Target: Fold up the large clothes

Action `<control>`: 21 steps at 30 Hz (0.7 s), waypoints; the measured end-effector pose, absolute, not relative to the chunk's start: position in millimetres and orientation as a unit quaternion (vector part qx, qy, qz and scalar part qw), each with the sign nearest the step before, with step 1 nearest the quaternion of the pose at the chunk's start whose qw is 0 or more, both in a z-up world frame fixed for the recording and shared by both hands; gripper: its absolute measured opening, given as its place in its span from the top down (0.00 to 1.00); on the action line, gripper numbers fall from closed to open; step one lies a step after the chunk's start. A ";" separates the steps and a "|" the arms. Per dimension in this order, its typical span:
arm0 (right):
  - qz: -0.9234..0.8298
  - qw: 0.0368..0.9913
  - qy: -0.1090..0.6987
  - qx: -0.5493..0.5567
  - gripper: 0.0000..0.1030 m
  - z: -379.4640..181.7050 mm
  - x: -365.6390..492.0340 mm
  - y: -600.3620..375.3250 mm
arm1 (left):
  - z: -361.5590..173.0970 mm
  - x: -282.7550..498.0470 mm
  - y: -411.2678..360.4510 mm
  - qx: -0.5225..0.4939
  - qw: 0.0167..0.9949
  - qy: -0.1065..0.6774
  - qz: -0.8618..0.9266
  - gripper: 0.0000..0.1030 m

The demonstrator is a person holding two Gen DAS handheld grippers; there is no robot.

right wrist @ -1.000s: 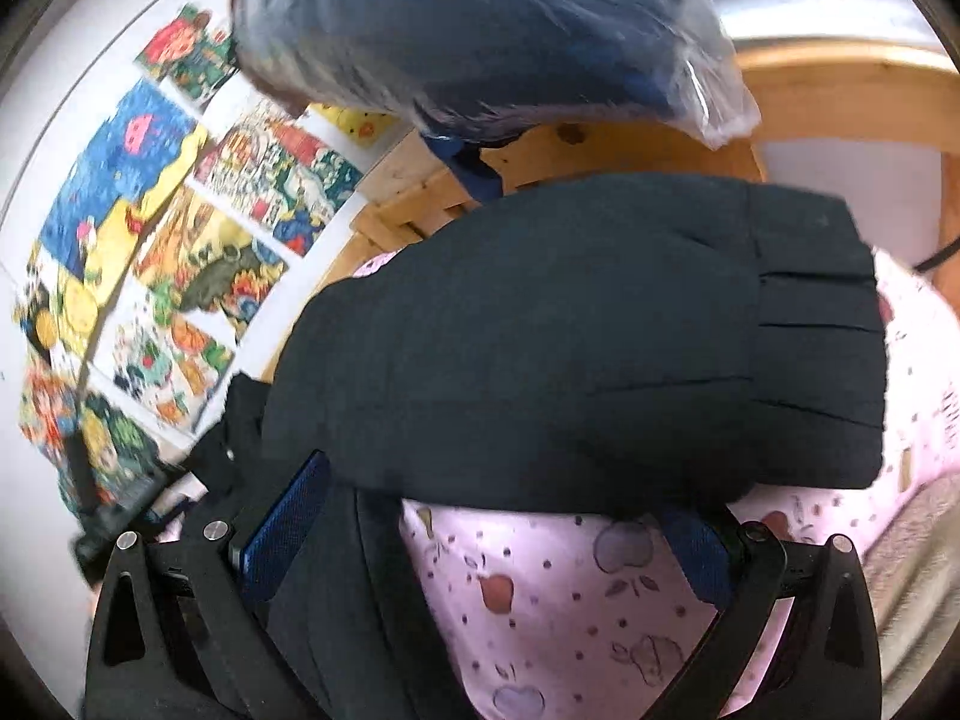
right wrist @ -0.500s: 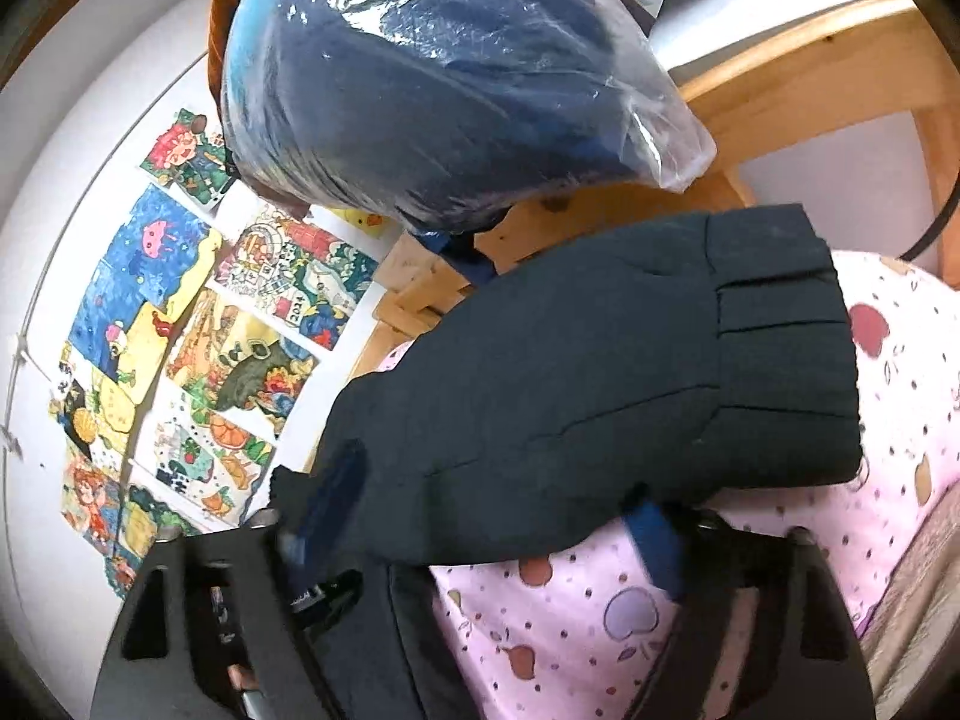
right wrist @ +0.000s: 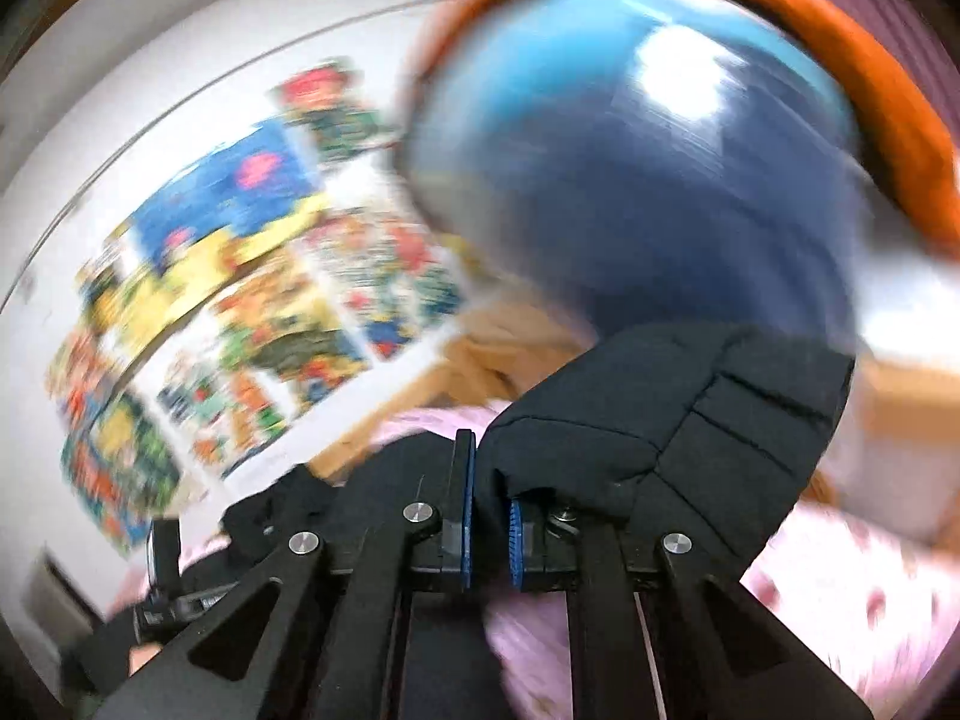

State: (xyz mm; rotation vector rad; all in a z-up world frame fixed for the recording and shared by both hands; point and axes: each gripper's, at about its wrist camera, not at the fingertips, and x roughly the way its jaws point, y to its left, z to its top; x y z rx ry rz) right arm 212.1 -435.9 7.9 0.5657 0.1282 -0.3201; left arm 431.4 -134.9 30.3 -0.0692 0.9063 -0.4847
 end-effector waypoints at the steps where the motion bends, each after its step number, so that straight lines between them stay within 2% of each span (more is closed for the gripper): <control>1: -0.144 0.954 0.060 0.255 0.92 23.9 220.2 -428.2 | 36.3 436.7 -119.8 -0.042 0.872 0.428 -0.232 0.01; 5: -0.058 0.988 0.059 0.131 0.92 85.4 259.7 -371.9 | 56.7 441.3 -56.5 -0.091 0.879 0.411 -0.223 0.01; 9: 0.012 0.995 0.085 0.045 0.92 110.0 291.0 -307.5 | 72.3 434.2 9.2 -0.100 0.905 0.381 -0.162 0.01; 15: 0.103 0.979 0.153 -0.088 0.91 89.3 329.4 -197.6 | 61.7 433.0 100.0 -0.157 0.908 0.369 -0.118 0.01; 17: 0.133 0.964 0.180 -0.141 0.85 68.3 336.4 -165.7 | 46.3 433.7 116.0 -0.177 0.902 0.382 -0.094 0.01; 18: 0.145 0.957 0.194 -0.161 0.73 59.3 339.4 -154.6 | 38.0 435.1 122.7 -0.185 0.899 0.389 -0.081 0.01; 19: 0.154 0.950 0.206 -0.175 0.48 50.5 341.4 -145.6 | 31.7 437.1 124.4 -0.190 0.896 0.393 -0.076 0.01; 21: 0.167 0.940 0.226 -0.192 0.18 32.1 339.1 -133.1 | 16.8 440.1 132.0 -0.204 0.891 0.399 -0.079 0.01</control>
